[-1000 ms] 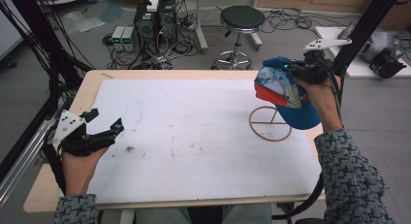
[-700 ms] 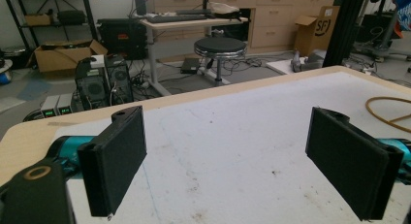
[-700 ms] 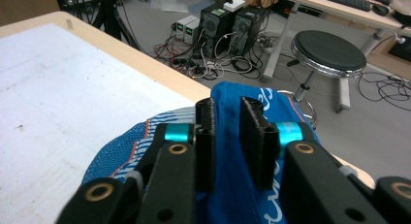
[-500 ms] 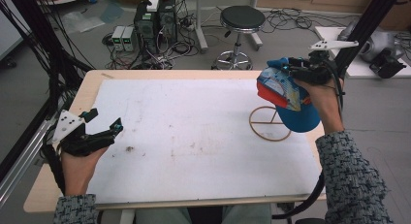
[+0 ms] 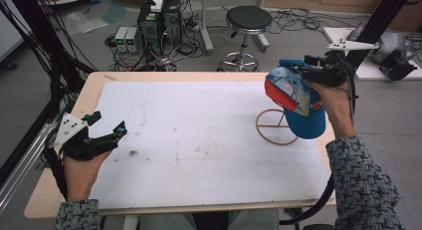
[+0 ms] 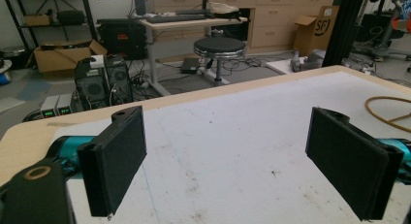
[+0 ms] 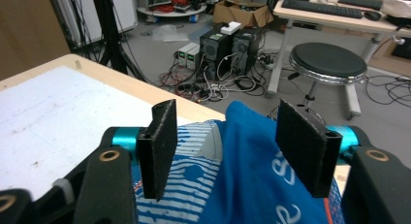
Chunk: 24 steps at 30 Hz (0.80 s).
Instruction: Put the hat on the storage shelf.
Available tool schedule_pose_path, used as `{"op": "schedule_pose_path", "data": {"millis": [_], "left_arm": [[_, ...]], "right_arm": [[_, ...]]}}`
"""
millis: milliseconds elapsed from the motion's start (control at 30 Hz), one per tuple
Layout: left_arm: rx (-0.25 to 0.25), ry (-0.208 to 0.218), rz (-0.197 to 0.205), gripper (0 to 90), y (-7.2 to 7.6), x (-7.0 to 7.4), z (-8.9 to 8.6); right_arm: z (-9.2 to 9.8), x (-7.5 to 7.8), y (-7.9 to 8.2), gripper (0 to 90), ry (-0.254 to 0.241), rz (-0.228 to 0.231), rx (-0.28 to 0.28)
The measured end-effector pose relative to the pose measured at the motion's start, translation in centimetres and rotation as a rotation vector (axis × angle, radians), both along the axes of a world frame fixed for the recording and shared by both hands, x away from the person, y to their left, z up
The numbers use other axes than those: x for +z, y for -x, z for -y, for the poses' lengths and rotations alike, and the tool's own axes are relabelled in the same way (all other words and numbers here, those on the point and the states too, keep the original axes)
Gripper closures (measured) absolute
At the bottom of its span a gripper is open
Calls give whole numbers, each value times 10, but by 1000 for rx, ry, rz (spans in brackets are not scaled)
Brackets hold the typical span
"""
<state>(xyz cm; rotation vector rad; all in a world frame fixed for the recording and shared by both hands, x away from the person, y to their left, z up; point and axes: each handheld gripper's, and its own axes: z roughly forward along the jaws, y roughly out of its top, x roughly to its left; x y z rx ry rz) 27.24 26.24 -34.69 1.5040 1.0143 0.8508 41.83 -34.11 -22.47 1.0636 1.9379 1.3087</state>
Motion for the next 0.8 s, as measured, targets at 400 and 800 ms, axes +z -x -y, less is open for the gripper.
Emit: {"op": "schedule_pose_path", "data": {"millis": [400,800], "left_arm": [[0,3,2,148,0,0,0],[4,8,6,148,1,1,-1]], "right_arm": [[2,4,8,294,-40,34,0],[7,9,26,235,-77,95,-28]]}}
